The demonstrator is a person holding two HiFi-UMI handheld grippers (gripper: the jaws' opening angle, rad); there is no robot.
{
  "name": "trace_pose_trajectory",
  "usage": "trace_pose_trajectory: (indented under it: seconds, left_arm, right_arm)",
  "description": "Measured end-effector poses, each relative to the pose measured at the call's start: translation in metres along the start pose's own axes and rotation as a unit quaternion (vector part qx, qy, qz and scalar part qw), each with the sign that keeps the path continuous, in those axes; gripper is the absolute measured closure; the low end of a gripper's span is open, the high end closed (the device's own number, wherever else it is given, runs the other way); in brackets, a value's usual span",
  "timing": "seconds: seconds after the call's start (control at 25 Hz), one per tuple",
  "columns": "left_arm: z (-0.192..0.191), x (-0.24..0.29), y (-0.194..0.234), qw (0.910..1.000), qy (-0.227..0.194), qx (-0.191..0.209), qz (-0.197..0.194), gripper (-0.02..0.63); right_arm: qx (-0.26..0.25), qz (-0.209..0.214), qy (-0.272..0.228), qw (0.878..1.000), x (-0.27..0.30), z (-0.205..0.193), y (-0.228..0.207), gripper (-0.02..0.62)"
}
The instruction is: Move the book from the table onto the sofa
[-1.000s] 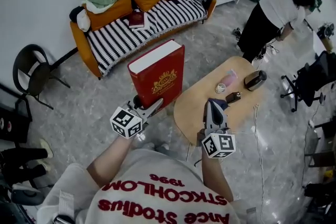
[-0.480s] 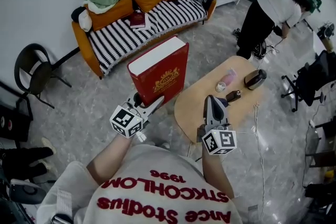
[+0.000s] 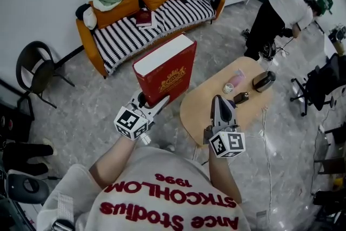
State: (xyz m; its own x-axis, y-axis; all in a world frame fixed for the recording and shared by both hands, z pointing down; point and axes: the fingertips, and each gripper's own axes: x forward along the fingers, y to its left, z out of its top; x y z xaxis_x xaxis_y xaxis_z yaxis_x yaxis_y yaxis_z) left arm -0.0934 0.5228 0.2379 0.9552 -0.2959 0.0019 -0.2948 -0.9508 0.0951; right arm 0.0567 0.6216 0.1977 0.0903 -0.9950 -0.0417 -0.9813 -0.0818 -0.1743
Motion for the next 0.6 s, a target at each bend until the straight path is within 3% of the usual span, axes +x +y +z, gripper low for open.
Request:
trace_pose_trajectory:
  seconds: [0.6]
  left_arm:
    - [0.0028,-0.0017,-0.0041,0.9998,-0.017,-0.01,0.008,0.369]
  right_arm:
    - [0.001,0.016,0.002,1.0,-0.0019,-0.0015,-0.0015,0.569]
